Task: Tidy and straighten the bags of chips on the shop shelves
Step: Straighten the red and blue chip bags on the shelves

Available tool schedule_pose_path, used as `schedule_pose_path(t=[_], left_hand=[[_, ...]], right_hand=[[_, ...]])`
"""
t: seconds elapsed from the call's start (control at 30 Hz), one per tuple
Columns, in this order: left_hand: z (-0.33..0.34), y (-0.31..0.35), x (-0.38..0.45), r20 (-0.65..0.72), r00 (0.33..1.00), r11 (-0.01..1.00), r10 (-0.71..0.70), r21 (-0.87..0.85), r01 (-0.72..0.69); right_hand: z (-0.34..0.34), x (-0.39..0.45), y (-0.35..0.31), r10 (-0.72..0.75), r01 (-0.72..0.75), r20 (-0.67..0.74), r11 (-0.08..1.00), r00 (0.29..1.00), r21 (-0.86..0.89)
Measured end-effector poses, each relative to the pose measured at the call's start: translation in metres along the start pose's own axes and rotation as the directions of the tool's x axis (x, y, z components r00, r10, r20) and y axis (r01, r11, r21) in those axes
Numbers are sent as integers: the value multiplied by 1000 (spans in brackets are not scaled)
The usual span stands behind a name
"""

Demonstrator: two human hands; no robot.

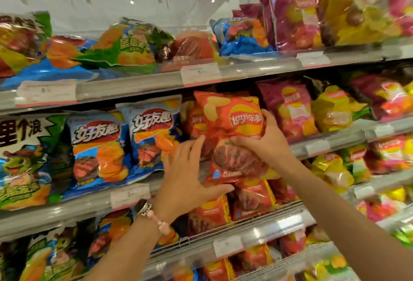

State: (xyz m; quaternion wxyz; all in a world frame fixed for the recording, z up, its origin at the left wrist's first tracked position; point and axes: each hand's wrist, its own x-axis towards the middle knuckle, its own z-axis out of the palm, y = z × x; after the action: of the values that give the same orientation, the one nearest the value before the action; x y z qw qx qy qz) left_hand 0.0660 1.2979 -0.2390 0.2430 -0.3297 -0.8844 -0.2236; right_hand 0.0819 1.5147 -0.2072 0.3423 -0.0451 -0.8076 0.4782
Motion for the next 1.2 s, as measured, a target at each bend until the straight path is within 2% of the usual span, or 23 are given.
schedule_pose_path(t=[0.13, 0.27, 0.33, 0.43, 0.67, 0.8, 1.1, 1.2], left_hand=[[21, -9, 35, 46, 999, 920, -11, 392, -8], [47, -14, 50, 35, 991, 820, -130, 566, 87], [55, -14, 53, 13, 984, 788, -180, 600, 136], [58, -15, 55, 10, 976, 776, -217, 608, 166], [63, -14, 58, -4, 969, 722, -249, 666, 188], [63, -15, 57, -6, 970, 721, -244, 668, 186], [59, -6, 57, 6, 967, 708, -255, 682, 183], [59, -5, 56, -1, 968, 705, -251, 686, 183]], right_hand=[[-32, 41, 25, 26, -29, -30, 992, 999, -120], [-36, 73, 35, -57, 49, -47, 987, 997, -152], [-33, 86, 38, -124, 108, -60, 970, 990, -219], [-26, 100, 48, -152, 120, -75, 939, 986, -323], [-10, 97, 73, -208, 196, -43, 961, 977, -197], [-5, 88, 77, -278, 257, -52, 935, 959, -246], [-6, 85, 69, -179, 170, 19, 892, 984, -419], [-7, 78, 64, -243, 207, -24, 869, 970, -450]])
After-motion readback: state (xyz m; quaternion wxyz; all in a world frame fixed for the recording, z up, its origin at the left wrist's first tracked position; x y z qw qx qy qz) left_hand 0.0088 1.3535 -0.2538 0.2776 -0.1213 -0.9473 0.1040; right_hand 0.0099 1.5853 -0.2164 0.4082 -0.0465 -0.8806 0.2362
